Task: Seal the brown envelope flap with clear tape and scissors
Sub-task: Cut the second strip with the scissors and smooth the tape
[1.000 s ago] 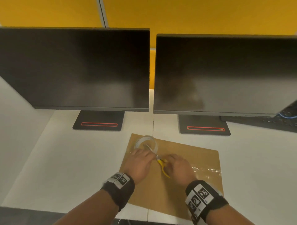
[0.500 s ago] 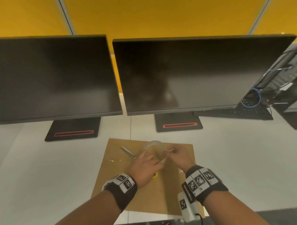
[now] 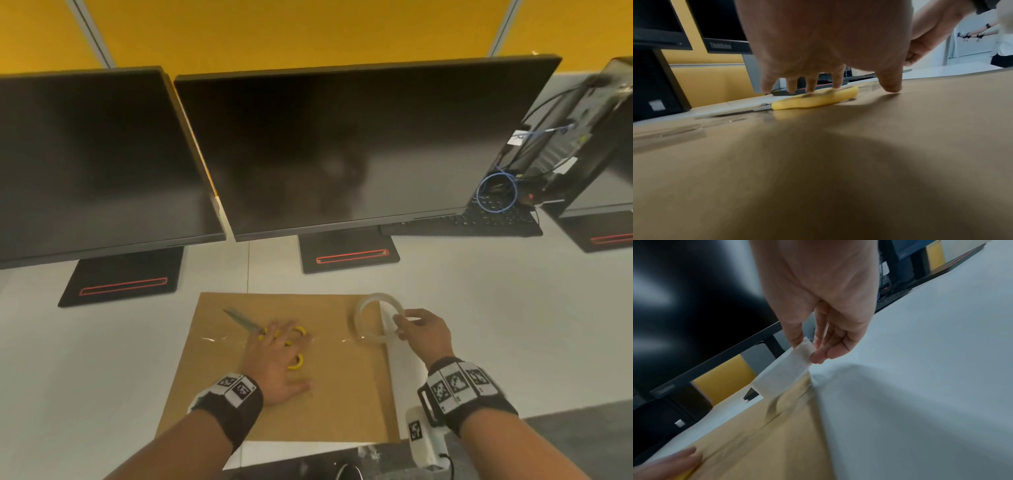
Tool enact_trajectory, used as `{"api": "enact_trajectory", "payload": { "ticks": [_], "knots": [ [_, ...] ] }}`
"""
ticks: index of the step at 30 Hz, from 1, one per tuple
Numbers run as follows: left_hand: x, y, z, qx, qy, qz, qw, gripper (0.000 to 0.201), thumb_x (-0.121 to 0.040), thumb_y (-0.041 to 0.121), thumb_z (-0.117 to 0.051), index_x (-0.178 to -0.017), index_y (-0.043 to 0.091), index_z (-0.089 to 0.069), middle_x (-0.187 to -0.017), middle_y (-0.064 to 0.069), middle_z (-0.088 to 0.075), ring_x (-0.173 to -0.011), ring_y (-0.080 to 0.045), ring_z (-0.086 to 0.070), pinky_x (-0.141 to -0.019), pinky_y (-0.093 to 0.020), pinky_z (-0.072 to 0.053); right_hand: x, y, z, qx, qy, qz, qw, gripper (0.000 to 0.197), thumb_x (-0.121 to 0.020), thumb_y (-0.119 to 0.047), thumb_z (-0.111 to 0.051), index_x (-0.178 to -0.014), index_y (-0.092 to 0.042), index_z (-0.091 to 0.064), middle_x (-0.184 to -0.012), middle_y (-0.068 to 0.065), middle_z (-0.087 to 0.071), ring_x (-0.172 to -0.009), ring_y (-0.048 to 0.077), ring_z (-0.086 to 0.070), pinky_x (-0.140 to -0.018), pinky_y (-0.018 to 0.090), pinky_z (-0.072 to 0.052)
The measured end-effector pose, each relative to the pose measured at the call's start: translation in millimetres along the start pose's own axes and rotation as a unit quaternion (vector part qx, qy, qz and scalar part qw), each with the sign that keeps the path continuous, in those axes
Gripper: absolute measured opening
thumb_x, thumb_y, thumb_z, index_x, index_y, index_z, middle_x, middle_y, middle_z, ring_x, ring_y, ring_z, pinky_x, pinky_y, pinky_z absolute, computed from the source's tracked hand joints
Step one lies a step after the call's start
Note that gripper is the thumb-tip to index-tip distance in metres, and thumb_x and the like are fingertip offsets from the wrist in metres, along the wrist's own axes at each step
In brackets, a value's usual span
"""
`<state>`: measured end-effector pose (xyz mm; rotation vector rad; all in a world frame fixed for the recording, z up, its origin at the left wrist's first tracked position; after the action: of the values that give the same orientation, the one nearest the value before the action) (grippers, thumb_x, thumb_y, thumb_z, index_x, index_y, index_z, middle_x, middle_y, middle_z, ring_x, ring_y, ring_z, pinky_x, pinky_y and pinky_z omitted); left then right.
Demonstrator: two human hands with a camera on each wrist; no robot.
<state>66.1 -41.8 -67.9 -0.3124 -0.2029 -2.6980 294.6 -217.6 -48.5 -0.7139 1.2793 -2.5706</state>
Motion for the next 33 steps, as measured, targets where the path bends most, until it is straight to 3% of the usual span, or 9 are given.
{"api": "enact_trajectory", "payload": {
  "ticks": [3,5,8,10,15,18,22,27,33],
  "knots": [
    [-5,-1,-5,0.027,-0.044,0.051,0.997,0.088,-0.064,0.076,-0.049,-0.142,0.045,-0.024,-0.158,0.004,-0.013,-0.145,-0.027,-0.013,-0.114,-0.054,-0.01,-1,7,14,0.012,0.01,-0.002,1.0,0.023,-0.086,-0.027,-0.064,-0.103,-0.012,-0.063,-0.073,0.005,-0.069,-0.066,0.014,-0.063,-0.06,0.019,-0.04],
    [-13,3,-1,0.03,-0.059,0.086,0.994,0.087,-0.06,0.071,-0.052,-0.139,0.042,-0.029,-0.154,0.003,-0.019,-0.142,-0.026,-0.015,-0.113,-0.055,-0.012,-2,14,21,0.014,0.017,-0.007,1.0,0.025,-0.085,-0.028,-0.064,-0.104,-0.011,-0.064,-0.075,0.006,-0.07,-0.074,0.019,-0.065,-0.068,0.025,-0.044],
    [-23,12,7,0.007,-0.081,0.133,0.988,0.084,-0.062,0.065,-0.052,-0.137,0.034,-0.032,-0.149,-0.002,-0.024,-0.138,-0.031,-0.018,-0.111,-0.058,-0.014,-5,24,30,0.022,0.022,-0.017,0.999,0.026,-0.085,-0.028,-0.064,-0.106,-0.011,-0.065,-0.075,0.006,-0.07,-0.081,0.024,-0.066,-0.076,0.028,-0.044],
    [-29,19,11,-0.01,-0.105,0.157,0.982,0.086,-0.067,0.062,-0.052,-0.142,0.027,-0.026,-0.152,-0.007,-0.018,-0.14,-0.037,-0.011,-0.111,-0.059,-0.01,-6,30,37,0.028,0.021,-0.021,0.999,0.026,-0.085,-0.026,-0.064,-0.106,-0.01,-0.065,-0.075,0.006,-0.07,-0.082,0.026,-0.067,-0.078,0.029,-0.046],
    [-49,59,22,0.017,-0.063,0.094,0.993,0.073,-0.086,0.039,-0.05,-0.148,0.025,-0.016,-0.16,-0.008,0.004,-0.147,-0.03,0.003,-0.116,-0.053,-0.004,-4,46,51,0.036,0.016,-0.038,0.998,0.025,-0.085,-0.025,-0.064,-0.104,-0.01,-0.067,-0.075,0.007,-0.07,-0.081,0.023,-0.066,-0.068,0.026,-0.044],
    [-55,83,14,0.028,-0.083,0.038,0.995,0.074,-0.089,0.051,-0.046,-0.15,0.034,-0.007,-0.16,-0.006,0.01,-0.147,-0.03,0.005,-0.116,-0.053,-0.005,-2,54,54,0.052,0.006,-0.037,0.998,0.025,-0.085,-0.026,-0.063,-0.104,-0.012,-0.069,-0.084,0.009,-0.073,-0.086,0.024,-0.067,-0.074,0.027,-0.045],
    [-59,88,0,0.018,-0.128,0.032,0.991,0.083,-0.084,0.068,-0.043,-0.15,0.039,-0.001,-0.16,-0.003,0.012,-0.147,-0.031,0.005,-0.116,-0.054,-0.004,2,62,57,0.068,0.002,-0.039,0.997,0.024,-0.086,-0.026,-0.062,-0.105,-0.012,-0.069,-0.09,0.011,-0.073,-0.089,0.025,-0.067,-0.081,0.029,-0.048],
    [-60,86,-3,0.012,-0.115,0.031,0.993,0.084,-0.082,0.072,-0.041,-0.15,0.04,-0.003,-0.161,-0.002,0.01,-0.147,-0.03,0.004,-0.116,-0.055,-0.002,5,64,56,0.121,-0.01,-0.023,0.992,0.022,-0.087,-0.023,-0.061,-0.106,-0.013,-0.068,-0.096,0.01,-0.071,-0.09,0.024,-0.064,-0.08,0.026,-0.044],
    [-60,84,-3,0.02,-0.099,0.035,0.994,0.084,-0.08,0.074,-0.04,-0.149,0.042,-0.004,-0.161,0.0,0.009,-0.148,-0.028,0.003,-0.115,-0.055,0.001,6,66,56,0.141,-0.01,-0.021,0.99,0.023,-0.087,-0.024,-0.061,-0.106,-0.015,-0.068,-0.083,0.001,-0.064,-0.08,0.016,-0.057,-0.075,0.022,-0.04]
  ]
}}
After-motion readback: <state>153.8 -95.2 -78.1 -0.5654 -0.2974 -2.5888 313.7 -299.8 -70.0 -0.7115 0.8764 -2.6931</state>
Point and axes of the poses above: each hand's wrist, its own x-axis away from the middle knuckle, its own z-axis out of the back of the hand, y = z × x, the point moved 8 cm from there along -x, towards the middle knuckle
